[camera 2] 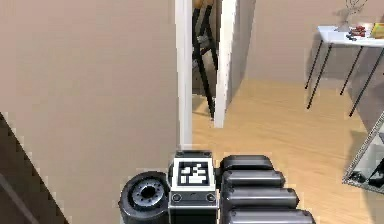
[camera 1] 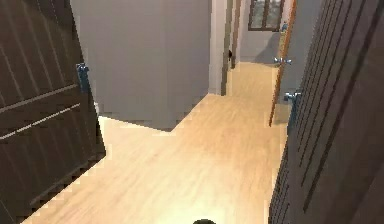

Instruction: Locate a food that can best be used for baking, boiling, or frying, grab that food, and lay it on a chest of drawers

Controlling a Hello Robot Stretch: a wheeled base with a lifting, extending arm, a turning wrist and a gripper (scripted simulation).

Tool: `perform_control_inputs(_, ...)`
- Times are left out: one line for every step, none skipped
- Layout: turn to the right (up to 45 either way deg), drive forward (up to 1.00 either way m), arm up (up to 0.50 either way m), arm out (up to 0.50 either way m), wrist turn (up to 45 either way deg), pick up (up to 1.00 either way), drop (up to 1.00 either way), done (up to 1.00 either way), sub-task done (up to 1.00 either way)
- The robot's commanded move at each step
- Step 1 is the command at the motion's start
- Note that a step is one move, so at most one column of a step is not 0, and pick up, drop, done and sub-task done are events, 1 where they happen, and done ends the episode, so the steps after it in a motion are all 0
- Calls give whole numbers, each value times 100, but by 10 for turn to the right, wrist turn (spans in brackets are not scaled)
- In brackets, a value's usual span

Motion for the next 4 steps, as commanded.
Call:
perform_control_inputs(0, 100, 0, 0, 0, 0, 0, 0, 0)
perform_control_inputs(0, 15, 0, 0, 0, 0, 0, 0, 0)
perform_control_inputs(60, 0, 0, 0, 0, 0, 0, 0, 0)
perform_control_inputs(30, 0, 0, 0, 0, 0, 0, 0, 0)
